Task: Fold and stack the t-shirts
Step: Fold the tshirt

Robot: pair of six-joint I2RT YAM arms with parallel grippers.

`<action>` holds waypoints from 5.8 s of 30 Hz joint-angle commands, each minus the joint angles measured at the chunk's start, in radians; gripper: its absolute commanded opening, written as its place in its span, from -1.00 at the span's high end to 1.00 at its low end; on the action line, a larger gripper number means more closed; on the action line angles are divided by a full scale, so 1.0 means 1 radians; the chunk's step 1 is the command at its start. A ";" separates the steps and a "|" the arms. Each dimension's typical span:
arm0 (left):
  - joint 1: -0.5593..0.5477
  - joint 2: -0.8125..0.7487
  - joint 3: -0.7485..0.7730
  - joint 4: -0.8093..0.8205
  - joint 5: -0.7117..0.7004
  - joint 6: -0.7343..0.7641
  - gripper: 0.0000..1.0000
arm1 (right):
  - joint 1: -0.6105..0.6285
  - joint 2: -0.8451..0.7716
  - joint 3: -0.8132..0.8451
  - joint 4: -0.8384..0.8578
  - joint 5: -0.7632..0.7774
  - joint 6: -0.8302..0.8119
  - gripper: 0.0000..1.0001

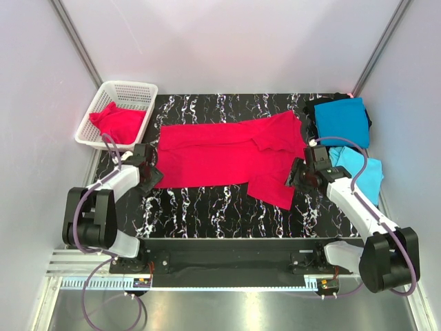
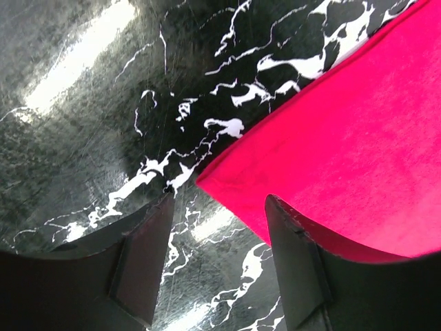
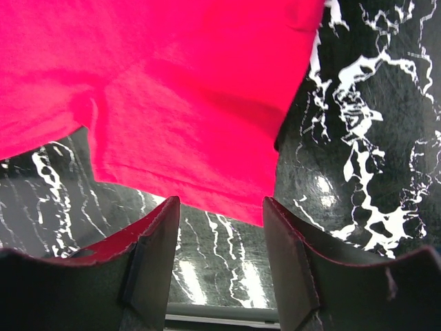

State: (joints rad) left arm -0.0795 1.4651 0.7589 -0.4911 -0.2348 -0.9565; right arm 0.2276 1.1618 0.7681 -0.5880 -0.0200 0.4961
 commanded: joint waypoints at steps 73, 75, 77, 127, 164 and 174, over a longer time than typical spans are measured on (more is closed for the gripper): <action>0.030 -0.002 -0.020 0.009 0.022 0.075 0.29 | 0.144 0.052 -0.151 0.025 0.153 0.240 -0.24; 0.030 0.027 -0.015 0.026 0.026 0.076 0.29 | 0.142 0.047 -0.151 0.022 0.153 0.242 -0.24; 0.030 0.050 -0.012 0.043 0.031 0.079 0.29 | 0.144 0.045 -0.151 0.022 0.150 0.240 -0.24; 0.029 -0.022 0.011 0.013 0.075 0.088 1.00 | 0.188 0.176 -0.061 -0.044 0.275 0.302 1.00; 0.027 -0.121 0.270 -0.152 0.025 0.090 1.00 | 0.216 0.212 0.516 -0.366 0.646 0.216 1.00; 0.029 0.030 0.404 -0.156 0.031 0.084 1.00 | 0.121 0.378 0.688 -0.331 0.623 0.105 1.00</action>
State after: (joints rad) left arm -0.0517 1.4544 1.0924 -0.6605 -0.1806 -0.8726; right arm 0.3920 1.5089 1.3937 -0.9443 0.5819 0.6571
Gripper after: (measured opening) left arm 0.020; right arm 0.018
